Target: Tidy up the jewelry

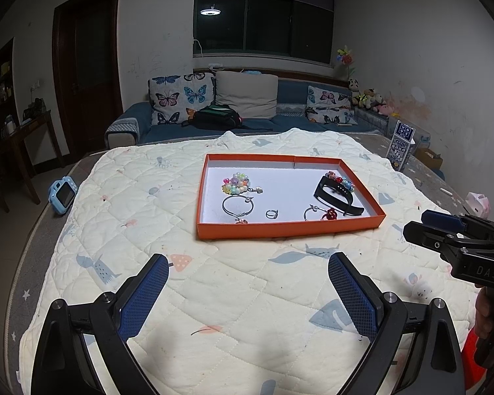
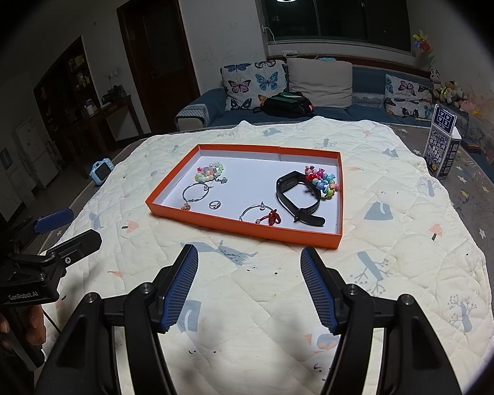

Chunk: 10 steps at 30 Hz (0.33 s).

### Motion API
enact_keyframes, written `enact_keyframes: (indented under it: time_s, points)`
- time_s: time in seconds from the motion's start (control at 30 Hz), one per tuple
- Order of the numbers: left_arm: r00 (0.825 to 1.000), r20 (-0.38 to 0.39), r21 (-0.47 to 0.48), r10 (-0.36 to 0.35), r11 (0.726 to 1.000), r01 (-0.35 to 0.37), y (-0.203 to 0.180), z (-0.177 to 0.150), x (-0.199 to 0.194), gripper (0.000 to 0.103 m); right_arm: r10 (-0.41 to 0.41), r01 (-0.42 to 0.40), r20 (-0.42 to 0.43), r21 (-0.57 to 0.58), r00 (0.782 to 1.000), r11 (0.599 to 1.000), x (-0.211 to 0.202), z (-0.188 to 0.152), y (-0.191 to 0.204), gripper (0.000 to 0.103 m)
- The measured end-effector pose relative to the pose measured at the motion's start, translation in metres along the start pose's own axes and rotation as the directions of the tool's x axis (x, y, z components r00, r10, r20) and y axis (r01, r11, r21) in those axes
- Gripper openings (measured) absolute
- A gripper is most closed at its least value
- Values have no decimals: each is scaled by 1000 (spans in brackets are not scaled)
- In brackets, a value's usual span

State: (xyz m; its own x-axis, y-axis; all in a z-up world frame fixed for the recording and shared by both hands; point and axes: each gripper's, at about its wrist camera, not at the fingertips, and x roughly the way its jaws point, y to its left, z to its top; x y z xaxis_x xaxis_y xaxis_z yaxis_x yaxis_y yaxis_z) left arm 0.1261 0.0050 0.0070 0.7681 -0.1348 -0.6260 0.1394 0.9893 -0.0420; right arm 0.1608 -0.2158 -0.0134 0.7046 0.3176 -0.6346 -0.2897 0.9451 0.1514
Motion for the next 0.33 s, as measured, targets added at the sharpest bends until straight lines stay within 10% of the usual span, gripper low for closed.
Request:
enact_keyframes:
  time_s: [0.33]
  points:
    - [1000, 0, 7, -5, 1000, 5, -1, -1, 2, 103, 0, 0, 0, 0, 1000, 1000, 0, 0, 0, 71]
